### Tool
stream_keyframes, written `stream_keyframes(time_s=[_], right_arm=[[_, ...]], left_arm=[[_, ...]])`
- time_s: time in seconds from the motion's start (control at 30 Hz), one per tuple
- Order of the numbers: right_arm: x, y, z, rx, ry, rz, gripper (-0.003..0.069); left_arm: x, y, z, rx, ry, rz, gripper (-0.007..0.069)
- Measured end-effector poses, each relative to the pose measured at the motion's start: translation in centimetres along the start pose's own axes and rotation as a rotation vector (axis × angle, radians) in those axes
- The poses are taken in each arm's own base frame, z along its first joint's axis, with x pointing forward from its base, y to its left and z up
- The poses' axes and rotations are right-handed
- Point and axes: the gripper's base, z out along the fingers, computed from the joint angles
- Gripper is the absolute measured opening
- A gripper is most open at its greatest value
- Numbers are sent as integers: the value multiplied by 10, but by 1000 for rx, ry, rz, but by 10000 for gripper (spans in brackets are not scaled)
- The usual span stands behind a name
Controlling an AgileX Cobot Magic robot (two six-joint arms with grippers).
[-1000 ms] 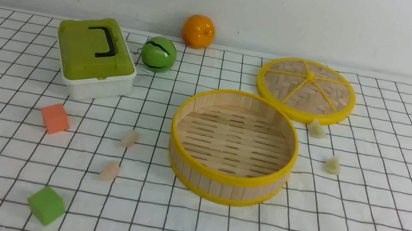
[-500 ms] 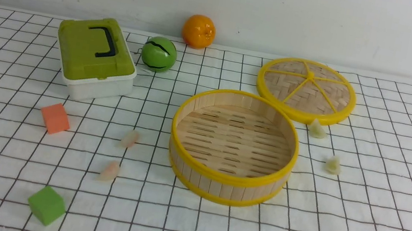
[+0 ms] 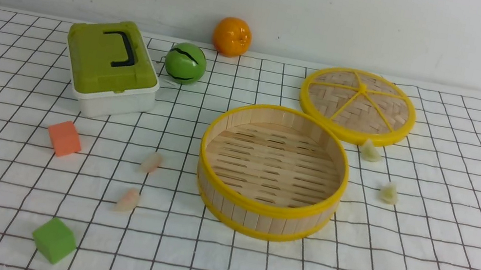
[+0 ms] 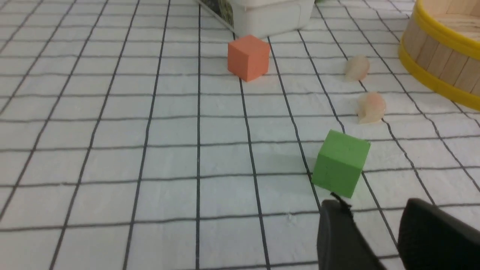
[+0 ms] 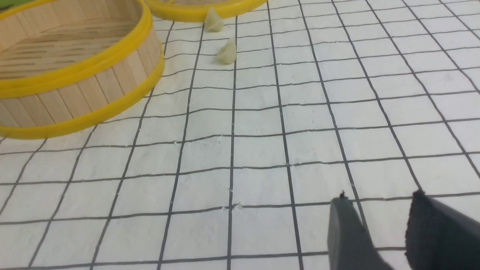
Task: Put the dumplings into the steamer on the table with the white tablecloth.
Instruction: 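Reach for and grasp a dumpling on the table with the left gripper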
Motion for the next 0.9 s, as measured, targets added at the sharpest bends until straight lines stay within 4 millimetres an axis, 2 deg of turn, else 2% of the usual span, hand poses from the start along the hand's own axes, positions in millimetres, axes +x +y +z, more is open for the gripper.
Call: stream_keyframes(time_s=[0.2,0.3,0.43,0.57,0.67,0.8,0.9], right_arm=[[-6,0,1,-3,-87,-5,239],[-17,1,-1,-13,-216,-5,239],[-33,2,-6,-30,-395,17,239],[-43,2,-11,-73,-515,168,239],[-48,2,-14,-116,-578,303,239],[-51,2,-16,-147,-609,388,239],[-53,2,-17,-170,-635,438,232]], left_arm=[[-11,-1,-1,10,-120,43,237],[-26,-4,-4,41,-286,58,237],[-52,-11,-17,111,-619,71,237],[-65,-15,-29,153,-815,74,237],[-70,-16,-36,172,-903,76,237],[-74,-17,-41,194,-965,63,237],[-80,-19,-51,299,-1080,-60,237]])
